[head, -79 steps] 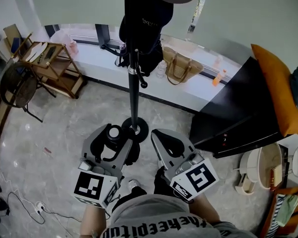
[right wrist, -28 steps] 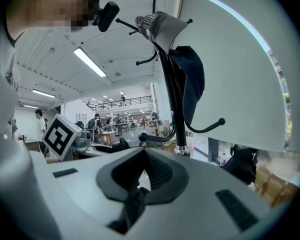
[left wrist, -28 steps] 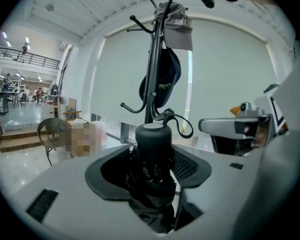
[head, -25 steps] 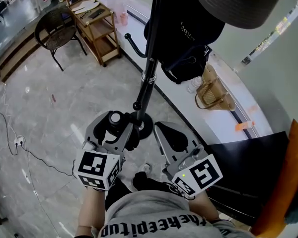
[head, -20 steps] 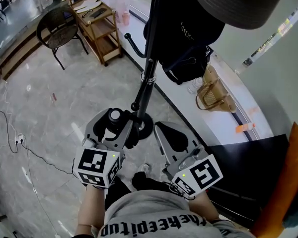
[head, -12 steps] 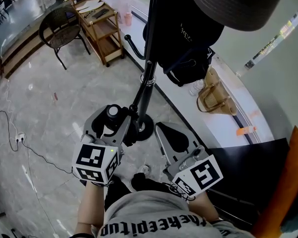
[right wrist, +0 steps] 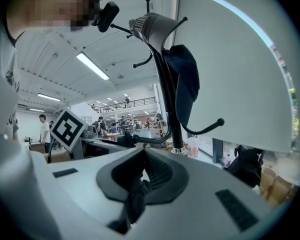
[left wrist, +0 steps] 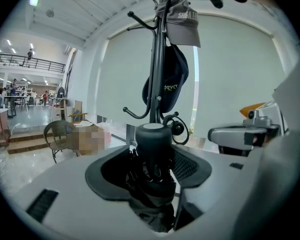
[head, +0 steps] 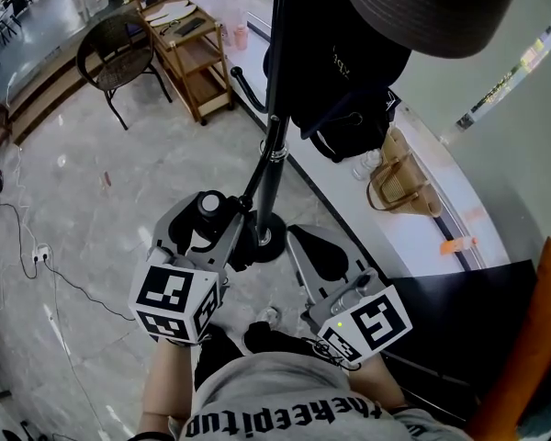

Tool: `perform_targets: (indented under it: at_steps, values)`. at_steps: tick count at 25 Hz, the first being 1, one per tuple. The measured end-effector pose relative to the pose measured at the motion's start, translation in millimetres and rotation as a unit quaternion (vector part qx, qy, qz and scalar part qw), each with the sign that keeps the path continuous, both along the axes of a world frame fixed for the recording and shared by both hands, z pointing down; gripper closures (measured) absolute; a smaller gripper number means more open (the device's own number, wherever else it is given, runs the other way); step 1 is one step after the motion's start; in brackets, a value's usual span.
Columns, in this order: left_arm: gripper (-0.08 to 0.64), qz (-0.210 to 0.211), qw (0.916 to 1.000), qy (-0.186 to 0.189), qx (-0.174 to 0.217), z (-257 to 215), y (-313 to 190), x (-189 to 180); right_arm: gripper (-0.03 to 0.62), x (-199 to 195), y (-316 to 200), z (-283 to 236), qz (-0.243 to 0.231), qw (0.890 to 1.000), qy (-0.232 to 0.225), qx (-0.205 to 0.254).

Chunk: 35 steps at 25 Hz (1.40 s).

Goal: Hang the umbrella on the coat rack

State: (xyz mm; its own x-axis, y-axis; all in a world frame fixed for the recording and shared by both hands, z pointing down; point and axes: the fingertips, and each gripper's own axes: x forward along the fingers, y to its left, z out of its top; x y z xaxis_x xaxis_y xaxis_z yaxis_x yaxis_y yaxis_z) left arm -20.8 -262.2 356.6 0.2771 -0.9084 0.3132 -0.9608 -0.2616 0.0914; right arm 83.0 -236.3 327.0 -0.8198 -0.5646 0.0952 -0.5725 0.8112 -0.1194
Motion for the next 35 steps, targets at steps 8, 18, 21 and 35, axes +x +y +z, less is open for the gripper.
perform_targets:
  at_steps: [8, 18, 21, 35]
  values:
    - [0.31, 0.001, 0.9999, -0.011, -0.01, 2, -7, 2, 0.58, 4, -3, 0, 0.002, 1.0, -0.004, 0.0]
    - [0.31, 0.006, 0.9998, -0.015, -0.012, 3, -17, 4, 0.58, 8, -7, 1, 0.005, 1.0, -0.004, 0.0]
    - [0.31, 0.007, 0.9997, -0.015, -0.016, 6, -21, 4, 0.58, 8, -9, 1, 0.005, 1.0, -0.004, 0.0]
    - [0.31, 0.014, 0.9992, -0.012, -0.035, 22, -34, 11, 0.58, 13, -14, 5, 0.01, 1.0, -0.001, -0.003]
